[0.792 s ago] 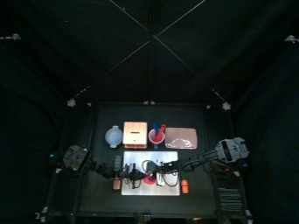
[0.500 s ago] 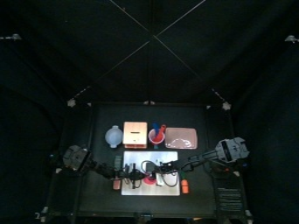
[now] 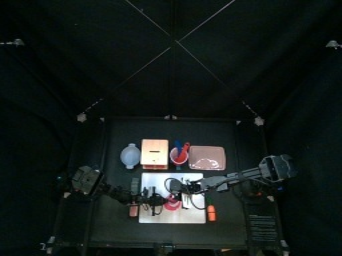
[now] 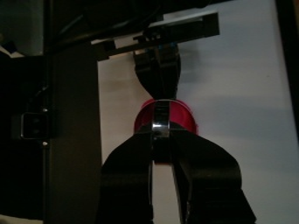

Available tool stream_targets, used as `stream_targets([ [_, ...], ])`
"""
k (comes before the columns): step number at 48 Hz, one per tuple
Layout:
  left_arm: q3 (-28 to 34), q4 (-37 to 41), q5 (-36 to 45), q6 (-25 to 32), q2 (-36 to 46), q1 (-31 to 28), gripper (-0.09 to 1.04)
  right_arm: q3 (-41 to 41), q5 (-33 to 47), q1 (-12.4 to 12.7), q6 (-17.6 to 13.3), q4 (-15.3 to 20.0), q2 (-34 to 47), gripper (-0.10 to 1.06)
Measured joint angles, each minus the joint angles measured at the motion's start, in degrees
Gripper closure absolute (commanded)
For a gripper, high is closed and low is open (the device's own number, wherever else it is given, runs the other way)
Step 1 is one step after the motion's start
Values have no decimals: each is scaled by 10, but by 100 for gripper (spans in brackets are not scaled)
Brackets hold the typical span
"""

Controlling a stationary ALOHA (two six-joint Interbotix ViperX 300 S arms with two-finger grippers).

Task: Get the cutter from the drawer then cut the dough then place the extra dough in the bowl
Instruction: Place the extra dough in the bowl

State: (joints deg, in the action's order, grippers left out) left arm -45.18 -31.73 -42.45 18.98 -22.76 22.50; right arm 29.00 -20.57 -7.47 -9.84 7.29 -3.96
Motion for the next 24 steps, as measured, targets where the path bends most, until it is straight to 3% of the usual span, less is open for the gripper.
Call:
stream_targets([
  [24,2,-8,18,2,8,-5,51,155,0,28,-4,9,-145,54],
])
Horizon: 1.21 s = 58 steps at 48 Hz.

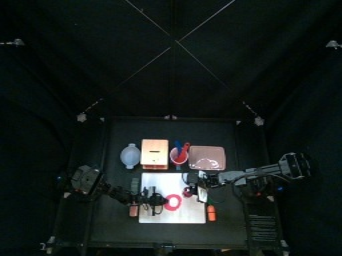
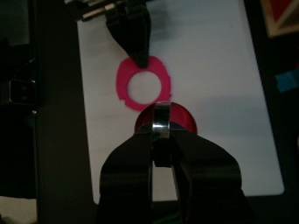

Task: Get the cutter from the drawer then cut the dough then place the extra dough in the bowl
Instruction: Place the extra dough in the bowl

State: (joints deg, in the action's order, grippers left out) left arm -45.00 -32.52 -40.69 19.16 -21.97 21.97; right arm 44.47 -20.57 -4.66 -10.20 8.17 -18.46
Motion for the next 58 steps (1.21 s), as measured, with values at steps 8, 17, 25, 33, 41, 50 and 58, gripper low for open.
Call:
stream_targets([
  [8,-4,0,7,1,10,-7,51,43,15,3,0,5,-7,54],
  [17,-19,1,18,2,29,-16,51,68,22,4,1,4,6,53],
  [25,-25,0,28,2,49,-32,51,79,40,5,2,5,33,53],
  [33,-25,0,29,4,58,-37,51,79,51,4,3,6,54,52],
  [41,-25,5,29,4,58,-40,51,77,54,4,2,10,57,50],
  [50,-26,8,29,4,67,-45,50,71,54,4,1,17,57,28],
  [58,-25,9,29,4,79,-48,49,63,54,4,1,19,57,7],
])
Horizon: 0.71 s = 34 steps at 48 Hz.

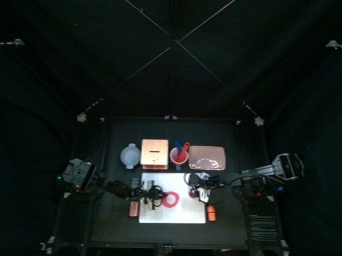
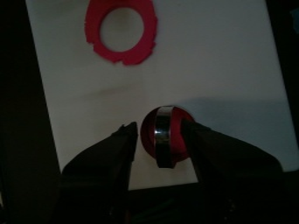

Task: Get the cutter from the drawer then cut the dough then place the extra dough in the bowl
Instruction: Place the extra dough in the bowl

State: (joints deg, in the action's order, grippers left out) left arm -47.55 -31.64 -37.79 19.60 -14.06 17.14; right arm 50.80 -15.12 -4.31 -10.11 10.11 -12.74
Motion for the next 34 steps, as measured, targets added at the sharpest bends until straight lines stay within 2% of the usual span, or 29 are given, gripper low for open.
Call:
stream_targets([
  [5,0,-1,0,0,7,-2,49,-4,0,0,-1,2,0,0],
  [11,0,-1,0,0,10,-7,46,-18,0,0,0,4,0,0],
  [15,0,-2,1,0,10,-11,41,-26,0,0,0,3,0,0],
  [20,-1,-3,16,0,10,-15,29,-33,0,2,0,2,0,0],
  [27,6,-2,80,0,20,-29,13,-35,1,3,1,-1,0,0],
  [34,25,5,189,2,40,-54,8,-35,2,4,0,0,0,0],
])
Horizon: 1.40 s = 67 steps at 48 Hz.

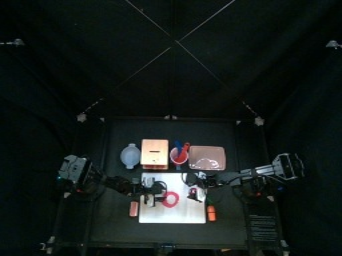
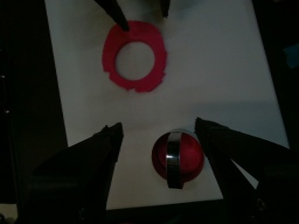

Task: Get the cutter from the drawer then cut the dough then place the extra dough in the bowl
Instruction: Place the extra dough in the bowl

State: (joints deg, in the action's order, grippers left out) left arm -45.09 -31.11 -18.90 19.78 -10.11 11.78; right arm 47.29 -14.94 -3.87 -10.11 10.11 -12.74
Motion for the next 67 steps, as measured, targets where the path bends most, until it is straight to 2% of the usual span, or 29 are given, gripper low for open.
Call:
stream_targets([
  [14,55,9,149,6,14,-30,8,0,6,1,0,7,0,0],
  [33,97,-10,222,4,3,-48,8,12,8,1,0,18,0,0],
  [49,142,3,348,2,-1,-92,8,18,6,1,0,18,0,0],
  [67,171,13,367,2,-50,-91,8,27,6,1,0,23,0,0],
])
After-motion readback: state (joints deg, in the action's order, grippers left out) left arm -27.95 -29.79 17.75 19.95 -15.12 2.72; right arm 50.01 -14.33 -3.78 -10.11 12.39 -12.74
